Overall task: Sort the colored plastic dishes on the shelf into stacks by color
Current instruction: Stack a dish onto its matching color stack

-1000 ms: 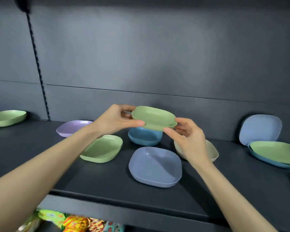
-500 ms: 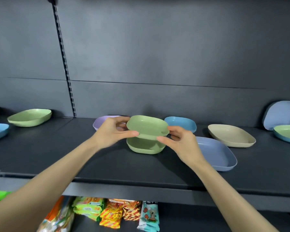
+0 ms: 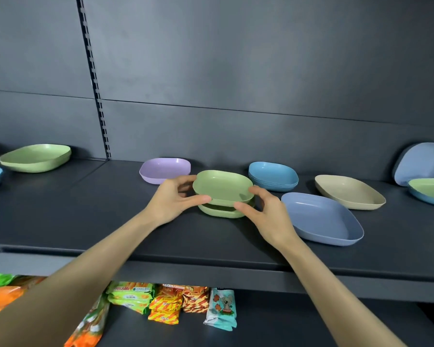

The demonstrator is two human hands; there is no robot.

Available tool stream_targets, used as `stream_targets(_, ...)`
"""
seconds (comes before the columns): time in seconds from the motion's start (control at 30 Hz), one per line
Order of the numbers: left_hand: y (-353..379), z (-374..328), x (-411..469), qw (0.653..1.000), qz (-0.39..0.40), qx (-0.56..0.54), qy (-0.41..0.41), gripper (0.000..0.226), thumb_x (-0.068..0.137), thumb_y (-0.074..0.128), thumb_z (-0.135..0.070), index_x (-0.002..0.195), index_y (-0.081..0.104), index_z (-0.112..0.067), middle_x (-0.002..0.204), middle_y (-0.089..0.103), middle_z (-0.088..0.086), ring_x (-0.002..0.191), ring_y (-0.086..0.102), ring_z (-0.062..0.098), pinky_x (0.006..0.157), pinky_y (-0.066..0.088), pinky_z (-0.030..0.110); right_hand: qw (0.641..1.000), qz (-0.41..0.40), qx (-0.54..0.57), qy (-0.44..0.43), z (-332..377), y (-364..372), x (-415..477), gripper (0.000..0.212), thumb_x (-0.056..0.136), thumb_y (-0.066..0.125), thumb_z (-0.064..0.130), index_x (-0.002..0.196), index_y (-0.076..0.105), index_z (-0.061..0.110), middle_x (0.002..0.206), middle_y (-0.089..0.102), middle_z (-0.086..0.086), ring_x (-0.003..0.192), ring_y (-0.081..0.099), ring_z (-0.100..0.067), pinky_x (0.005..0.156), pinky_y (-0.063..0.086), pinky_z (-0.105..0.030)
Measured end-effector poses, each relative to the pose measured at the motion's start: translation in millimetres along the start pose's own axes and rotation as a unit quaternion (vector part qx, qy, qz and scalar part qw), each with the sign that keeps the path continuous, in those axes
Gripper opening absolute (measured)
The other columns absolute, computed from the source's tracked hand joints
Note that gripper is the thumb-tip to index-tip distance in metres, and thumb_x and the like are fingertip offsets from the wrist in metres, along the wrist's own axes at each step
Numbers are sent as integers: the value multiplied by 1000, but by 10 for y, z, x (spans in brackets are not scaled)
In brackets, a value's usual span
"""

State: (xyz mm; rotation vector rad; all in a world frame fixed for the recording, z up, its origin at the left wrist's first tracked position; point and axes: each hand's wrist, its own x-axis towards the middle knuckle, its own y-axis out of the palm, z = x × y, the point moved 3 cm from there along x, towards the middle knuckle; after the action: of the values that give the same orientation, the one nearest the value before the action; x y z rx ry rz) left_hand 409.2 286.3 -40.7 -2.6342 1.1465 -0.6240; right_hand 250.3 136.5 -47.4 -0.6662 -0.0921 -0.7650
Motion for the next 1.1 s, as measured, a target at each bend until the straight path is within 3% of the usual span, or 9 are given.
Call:
stream_targets(0.17, 71, 45, -13, 1000, 9, -5, -1, 52, 74, 79, -14, 122, 58, -16, 107, 68, -12, 91, 65, -6, 78, 48, 7, 999, 10, 36, 17, -42, 3, -1, 69, 82, 73, 30, 141, 42, 12, 139, 51, -1, 127, 49, -18, 109, 39, -36)
stream_targets(0.37, 70, 63, -33, 1000, 12, -12, -1, 44, 75, 78, -10, 112, 58, -23, 101, 68, -10, 83, 65, -8, 73, 46, 5, 997, 36, 59, 22, -68, 19, -1, 74, 79, 75, 30, 142, 41, 10, 140, 51, -1, 128, 49, -16, 110, 38, -36)
stream_targets(0.57, -2, 127, -54, 1000, 1, 11, -3, 50, 72, 81, -22, 118, 61, -18, 105, 69, -11, 95, 66, 0, 86, 50, 13, 997, 57, 44, 14, -49, 44, 15, 73, 81, 73, 33, 142, 41, 12, 141, 49, 4, 117, 51, -6, 103, 38, -23)
stream_targets(0.67, -11, 138, -58, 999, 7, 36, -5, 52, 72, 80, -29, 119, 63, -15, 109, 69, -11, 103, 63, 3, 91, 47, 17, 997, 59, 50, 21, -43, 42, 7, 74, 80, 74, 31, 143, 40, 9, 140, 50, 4, 119, 52, -5, 105, 39, -23)
stream_targets(0.77, -7, 123, -64, 999, 6, 48, -2, 45, 74, 79, -28, 116, 65, -17, 106, 69, -14, 101, 63, -2, 86, 46, 10, 996, 69, 49, 25, -15, 46, -18, 70, 81, 74, 26, 141, 43, 8, 122, 57, 14, 117, 54, -4, 99, 39, -15)
stream_targets(0.87, -11, 111, -76, 998, 10, 62, -3, 41, 75, 78, -29, 113, 67, -18, 104, 70, -13, 100, 64, 2, 90, 47, 16, 996, 78, 42, 20, 10, 45, -36, 59, 83, 72, 21, 135, 49, 7, 99, 55, 28, 101, 55, 3, 84, 40, -3)
stream_targets(1.0, -22, 92, -99, 997, 17, 70, 0, 40, 75, 78, -31, 111, 68, -18, 104, 71, -12, 101, 64, 4, 96, 47, 25, 997, 76, 23, 17, 28, 38, -52, 53, 84, 71, 21, 133, 52, 10, 111, 58, 17, 111, 58, -5, 90, 38, -11)
stream_targets(1.1, -27, 59, -123, 997, 25, 66, -3, 38, 76, 78, -29, 111, 68, -19, 105, 71, -13, 102, 64, 2, 98, 47, 27, 996, 84, -6, 12, 62, 45, -76, 52, 85, 71, 24, 131, 54, 10, 115, 59, 11, 111, 58, -7, 86, 39, -5)
